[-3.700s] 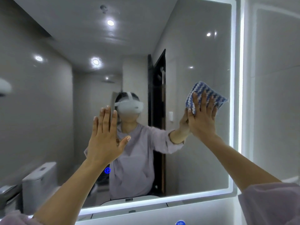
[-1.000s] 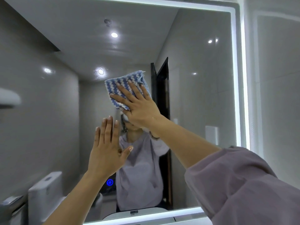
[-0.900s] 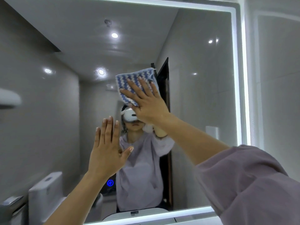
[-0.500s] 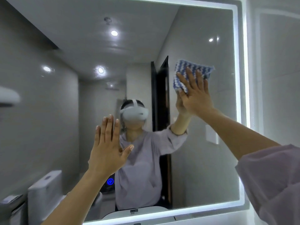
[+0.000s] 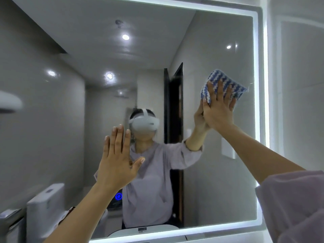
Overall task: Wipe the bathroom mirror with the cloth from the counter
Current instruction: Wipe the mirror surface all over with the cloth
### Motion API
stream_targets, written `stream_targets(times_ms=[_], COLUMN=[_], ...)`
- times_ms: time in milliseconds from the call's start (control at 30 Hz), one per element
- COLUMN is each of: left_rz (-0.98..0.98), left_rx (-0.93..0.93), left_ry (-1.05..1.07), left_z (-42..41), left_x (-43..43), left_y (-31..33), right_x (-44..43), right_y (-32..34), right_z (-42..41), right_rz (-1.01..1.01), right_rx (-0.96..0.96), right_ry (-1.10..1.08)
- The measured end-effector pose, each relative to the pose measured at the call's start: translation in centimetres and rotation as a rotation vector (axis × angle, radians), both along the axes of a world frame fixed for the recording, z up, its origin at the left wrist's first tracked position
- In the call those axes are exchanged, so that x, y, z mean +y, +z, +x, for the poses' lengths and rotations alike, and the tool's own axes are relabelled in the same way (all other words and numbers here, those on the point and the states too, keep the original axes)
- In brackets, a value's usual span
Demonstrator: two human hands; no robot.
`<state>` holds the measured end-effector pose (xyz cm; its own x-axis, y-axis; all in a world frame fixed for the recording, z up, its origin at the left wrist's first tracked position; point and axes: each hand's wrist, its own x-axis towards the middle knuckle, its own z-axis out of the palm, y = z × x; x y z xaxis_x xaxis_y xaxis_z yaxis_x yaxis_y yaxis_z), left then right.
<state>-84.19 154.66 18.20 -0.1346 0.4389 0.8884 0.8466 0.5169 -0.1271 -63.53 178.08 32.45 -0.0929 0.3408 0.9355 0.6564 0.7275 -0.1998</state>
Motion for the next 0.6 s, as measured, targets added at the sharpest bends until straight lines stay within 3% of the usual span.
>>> stream_targets(times_ms=[267, 467, 600], left_rz=[0.001, 0.016, 0.006], left_rx=[0.01, 0.001, -0.017], left_ry=[0.01, 0.028, 0.043], left_z=[-0.3, 0.0, -0.2], left_x=[0.0, 0.1, 0.0], left_y=[-0.1, 0.1, 0.1], right_x=[-5.8, -13.2, -15.6], right_y=[1.4, 1.7, 1.9], right_z=[-5.8, -12.5, -15.0], right_rz=[0.149, 0.358, 0.38], right_rx=[-0.05, -0.329, -0.422], right_ry=[0.085, 0.139, 0.18])
